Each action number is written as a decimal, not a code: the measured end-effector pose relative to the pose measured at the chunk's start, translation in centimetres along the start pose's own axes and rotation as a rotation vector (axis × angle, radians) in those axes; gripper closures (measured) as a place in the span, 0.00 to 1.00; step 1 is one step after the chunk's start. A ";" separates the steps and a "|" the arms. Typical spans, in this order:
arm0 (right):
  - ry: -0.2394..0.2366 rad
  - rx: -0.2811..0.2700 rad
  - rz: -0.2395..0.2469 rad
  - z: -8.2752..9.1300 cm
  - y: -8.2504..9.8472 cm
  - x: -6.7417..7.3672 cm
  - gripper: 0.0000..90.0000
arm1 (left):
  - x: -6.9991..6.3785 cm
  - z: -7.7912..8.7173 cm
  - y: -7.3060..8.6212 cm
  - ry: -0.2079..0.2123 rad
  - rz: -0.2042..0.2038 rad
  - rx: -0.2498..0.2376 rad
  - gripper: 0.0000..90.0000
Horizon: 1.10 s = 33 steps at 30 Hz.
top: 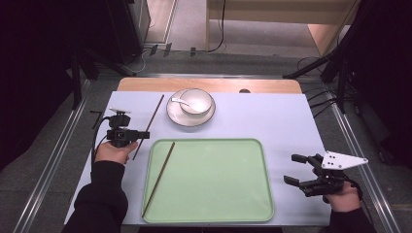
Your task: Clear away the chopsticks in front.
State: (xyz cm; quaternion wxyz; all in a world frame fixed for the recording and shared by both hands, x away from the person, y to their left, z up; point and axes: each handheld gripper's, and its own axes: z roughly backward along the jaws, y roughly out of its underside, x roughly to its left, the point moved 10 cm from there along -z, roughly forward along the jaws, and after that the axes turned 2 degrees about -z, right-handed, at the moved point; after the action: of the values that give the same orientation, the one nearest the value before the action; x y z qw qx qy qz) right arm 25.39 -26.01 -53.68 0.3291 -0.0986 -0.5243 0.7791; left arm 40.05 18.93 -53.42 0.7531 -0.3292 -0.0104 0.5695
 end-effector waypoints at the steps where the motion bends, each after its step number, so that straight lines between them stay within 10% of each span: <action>1: 0.000 0.001 0.001 0.0 0.0 0.0 0.20 | -0.1 0.1 0.4 -0.001 0.000 0.002 0.96; 33: -0.009 -0.008 0.010 0.4 -0.1 0.6 0.20 | -5.6 0.8 9.1 0.078 -0.027 0.029 0.96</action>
State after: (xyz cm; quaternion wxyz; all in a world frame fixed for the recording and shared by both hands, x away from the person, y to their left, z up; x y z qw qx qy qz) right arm 24.80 -25.92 -53.36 0.3224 -0.0989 -0.5287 0.7790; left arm 30.06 15.74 -55.41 0.7653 -0.3400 0.0229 0.5461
